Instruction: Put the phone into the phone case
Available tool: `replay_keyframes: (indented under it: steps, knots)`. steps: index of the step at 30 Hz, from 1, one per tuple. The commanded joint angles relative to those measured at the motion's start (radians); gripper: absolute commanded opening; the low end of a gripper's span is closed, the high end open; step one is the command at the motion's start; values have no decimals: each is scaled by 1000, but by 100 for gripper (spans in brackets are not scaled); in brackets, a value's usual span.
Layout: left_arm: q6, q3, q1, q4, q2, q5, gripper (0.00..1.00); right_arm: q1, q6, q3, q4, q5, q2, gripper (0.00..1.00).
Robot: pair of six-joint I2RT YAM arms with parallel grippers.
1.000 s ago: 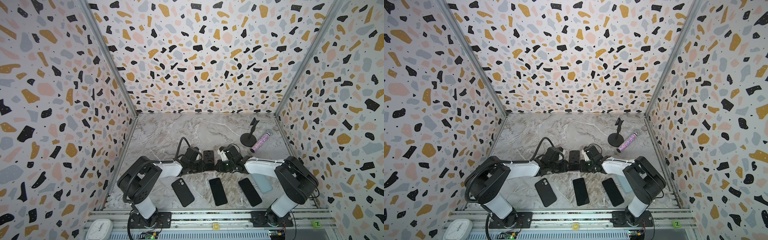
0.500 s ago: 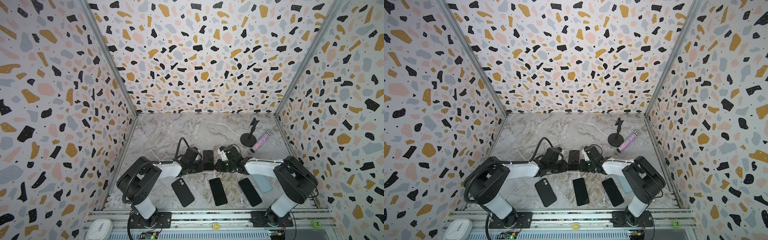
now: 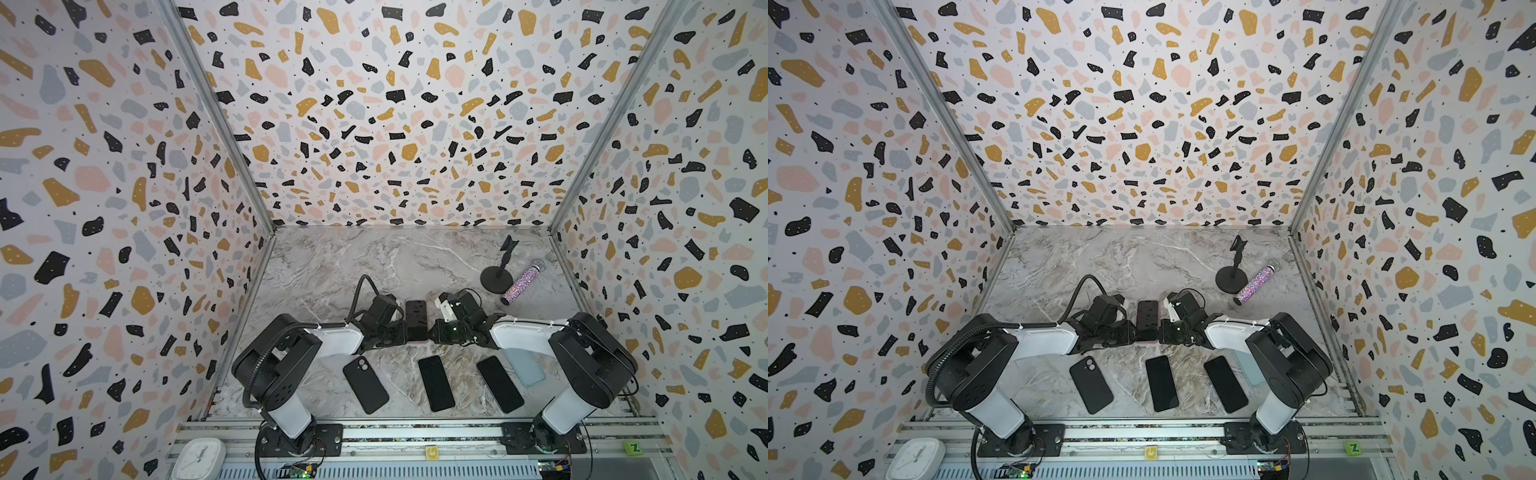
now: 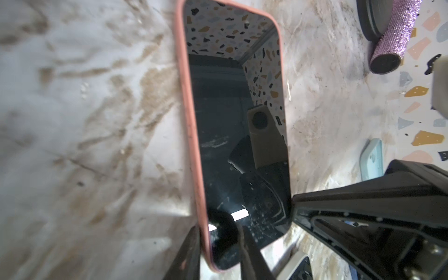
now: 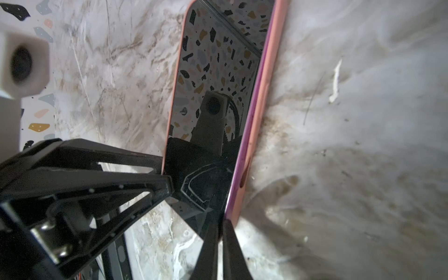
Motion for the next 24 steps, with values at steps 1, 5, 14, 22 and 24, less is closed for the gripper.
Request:
replay_keyframes:
  steps: [1,5,14,22,24]
  knots:
    - [50,-7,-10,-71,-21,61,36,0,-53,33,-102,-7,-53,12]
    - [59,-1,-9,-83,-24,68,40,-1,-57,40,-104,-15,-47,15]
    - [76,-11,-6,-86,-24,77,50,0,-71,82,-114,-21,3,18]
    - [80,-15,6,-68,7,98,52,23,-73,88,-121,-27,41,18]
    - [81,-16,5,-69,5,96,52,24,-76,87,-128,-13,33,19]
